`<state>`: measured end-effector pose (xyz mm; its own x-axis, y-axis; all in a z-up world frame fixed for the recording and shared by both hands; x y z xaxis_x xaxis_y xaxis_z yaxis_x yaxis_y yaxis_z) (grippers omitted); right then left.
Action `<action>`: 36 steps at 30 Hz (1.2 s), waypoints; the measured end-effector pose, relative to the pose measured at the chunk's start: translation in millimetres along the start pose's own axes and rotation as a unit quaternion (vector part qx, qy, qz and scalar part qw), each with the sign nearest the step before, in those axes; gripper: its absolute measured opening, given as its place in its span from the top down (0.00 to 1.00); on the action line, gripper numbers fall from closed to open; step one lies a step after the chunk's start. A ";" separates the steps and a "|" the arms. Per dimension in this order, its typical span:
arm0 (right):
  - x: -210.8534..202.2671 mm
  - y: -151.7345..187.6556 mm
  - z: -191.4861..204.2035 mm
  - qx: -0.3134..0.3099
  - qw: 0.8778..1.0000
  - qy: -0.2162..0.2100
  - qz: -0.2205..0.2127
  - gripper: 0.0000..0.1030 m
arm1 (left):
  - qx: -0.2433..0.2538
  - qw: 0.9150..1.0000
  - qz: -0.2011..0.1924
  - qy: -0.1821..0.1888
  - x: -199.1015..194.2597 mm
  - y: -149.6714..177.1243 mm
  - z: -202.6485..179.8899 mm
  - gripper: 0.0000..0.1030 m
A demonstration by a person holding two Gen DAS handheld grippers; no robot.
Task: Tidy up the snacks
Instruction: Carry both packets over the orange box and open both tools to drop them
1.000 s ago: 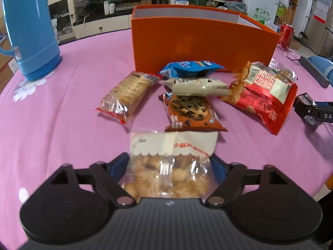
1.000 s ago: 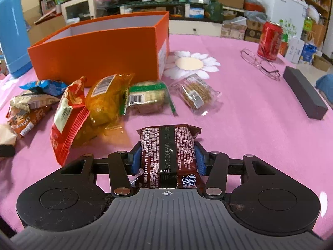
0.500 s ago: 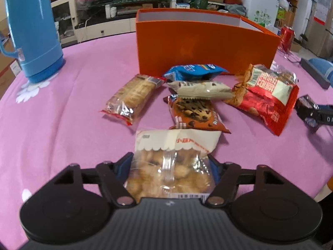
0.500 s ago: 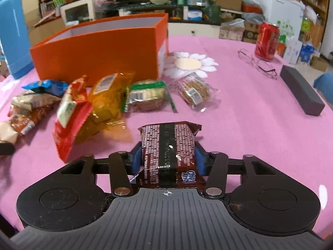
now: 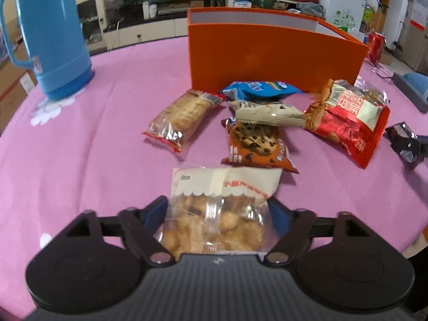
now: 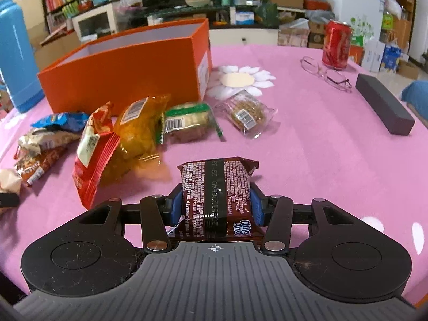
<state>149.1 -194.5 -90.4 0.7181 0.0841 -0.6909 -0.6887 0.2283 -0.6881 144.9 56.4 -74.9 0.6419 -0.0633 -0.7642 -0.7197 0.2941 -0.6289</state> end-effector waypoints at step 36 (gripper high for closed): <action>-3.6 -193.7 97.3 0.018 0.982 -0.129 -0.136 0.71 | -0.106 0.976 -0.187 0.028 0.5 -242.6 38.9 0.36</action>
<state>289.7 -144.7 66.9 0.8794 0.2568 -0.4008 -0.4679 0.3109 -0.8273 330.2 22.1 82.9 0.8585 -0.1825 -0.4792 -0.4811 0.0368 -0.8759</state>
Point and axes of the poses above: each gripper's, at about its wrist camera, not at the fingertips, and x roughly the way its jaws point, z to its left, y to its underside, the point moved 10 cm from there along x, roughly the way its jaws point, and after that the axes turned 12 degrees about x, right-handed, at the moved point
